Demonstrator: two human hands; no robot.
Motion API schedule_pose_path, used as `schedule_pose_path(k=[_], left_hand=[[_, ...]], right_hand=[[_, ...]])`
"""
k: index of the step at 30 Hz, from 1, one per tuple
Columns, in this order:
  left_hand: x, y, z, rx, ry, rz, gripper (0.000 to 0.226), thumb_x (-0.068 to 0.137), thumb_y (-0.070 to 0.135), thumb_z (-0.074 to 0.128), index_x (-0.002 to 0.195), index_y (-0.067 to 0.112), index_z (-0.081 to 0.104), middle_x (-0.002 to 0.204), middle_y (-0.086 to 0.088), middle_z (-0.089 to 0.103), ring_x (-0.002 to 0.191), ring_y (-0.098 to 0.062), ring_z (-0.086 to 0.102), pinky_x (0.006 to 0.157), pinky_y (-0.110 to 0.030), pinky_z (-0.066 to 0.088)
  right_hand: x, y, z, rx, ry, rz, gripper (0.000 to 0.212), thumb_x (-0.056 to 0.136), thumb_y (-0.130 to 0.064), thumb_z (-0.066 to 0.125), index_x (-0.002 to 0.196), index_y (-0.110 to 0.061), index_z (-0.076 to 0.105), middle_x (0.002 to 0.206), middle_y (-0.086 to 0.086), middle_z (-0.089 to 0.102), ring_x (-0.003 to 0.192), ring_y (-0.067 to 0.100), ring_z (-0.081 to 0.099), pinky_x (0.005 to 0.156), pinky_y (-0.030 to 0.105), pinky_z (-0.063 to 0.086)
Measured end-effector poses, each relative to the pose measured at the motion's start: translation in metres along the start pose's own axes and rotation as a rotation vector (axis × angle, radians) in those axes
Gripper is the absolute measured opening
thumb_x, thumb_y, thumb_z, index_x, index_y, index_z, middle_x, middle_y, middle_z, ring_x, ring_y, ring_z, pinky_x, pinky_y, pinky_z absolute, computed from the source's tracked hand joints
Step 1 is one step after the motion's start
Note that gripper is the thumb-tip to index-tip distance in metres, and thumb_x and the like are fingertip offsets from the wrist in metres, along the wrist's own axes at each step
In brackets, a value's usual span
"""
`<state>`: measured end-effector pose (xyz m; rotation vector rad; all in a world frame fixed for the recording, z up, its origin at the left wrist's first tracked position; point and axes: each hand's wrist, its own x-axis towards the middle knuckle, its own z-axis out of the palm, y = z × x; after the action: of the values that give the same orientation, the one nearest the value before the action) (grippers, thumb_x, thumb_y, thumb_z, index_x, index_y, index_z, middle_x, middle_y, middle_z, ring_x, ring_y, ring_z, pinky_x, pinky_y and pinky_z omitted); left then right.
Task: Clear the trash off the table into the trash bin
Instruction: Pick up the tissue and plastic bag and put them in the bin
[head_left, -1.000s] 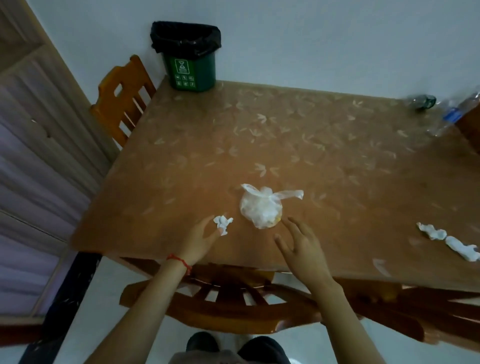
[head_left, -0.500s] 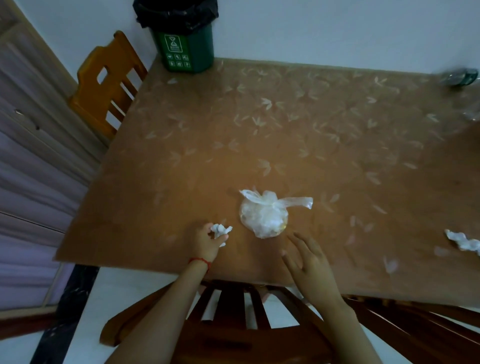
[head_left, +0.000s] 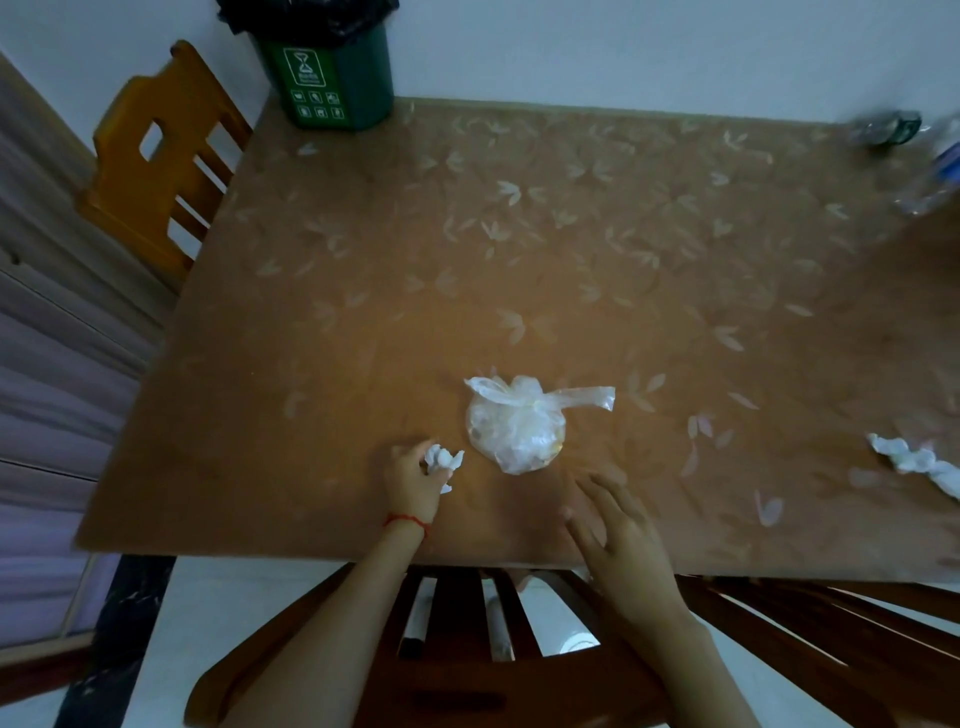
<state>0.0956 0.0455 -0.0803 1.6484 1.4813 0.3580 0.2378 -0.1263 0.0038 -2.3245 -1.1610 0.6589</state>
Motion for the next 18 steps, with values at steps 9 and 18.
schedule_pose_path(k=[9, 18], left_hand=[[0.007, -0.011, 0.007, -0.057, 0.017, -0.070, 0.009, 0.078, 0.013, 0.067, 0.072, 0.008, 0.070, 0.080, -0.016, 0.067, 0.056, -0.015, 0.055, 0.048, -0.009, 0.042], [0.004, -0.005, 0.000, -0.222, 0.018, -0.142, 0.009, 0.077, 0.000, 0.063, 0.082, -0.002, 0.070, 0.070, 0.000, 0.063, 0.072, -0.017, 0.057, 0.062, -0.018, 0.041]], right_hand=[[0.005, 0.001, 0.001, -0.019, -0.007, 0.003, 0.056, 0.087, -0.050, 0.035, 0.131, -0.018, 0.048, 0.139, 0.001, 0.046, 0.126, 0.017, 0.042, 0.102, 0.034, 0.038], [0.006, 0.000, 0.004, 0.007, -0.003, -0.007, 0.043, 0.093, -0.037, 0.046, 0.132, -0.019, 0.047, 0.139, 0.001, 0.045, 0.127, 0.016, 0.041, 0.104, 0.037, 0.038]])
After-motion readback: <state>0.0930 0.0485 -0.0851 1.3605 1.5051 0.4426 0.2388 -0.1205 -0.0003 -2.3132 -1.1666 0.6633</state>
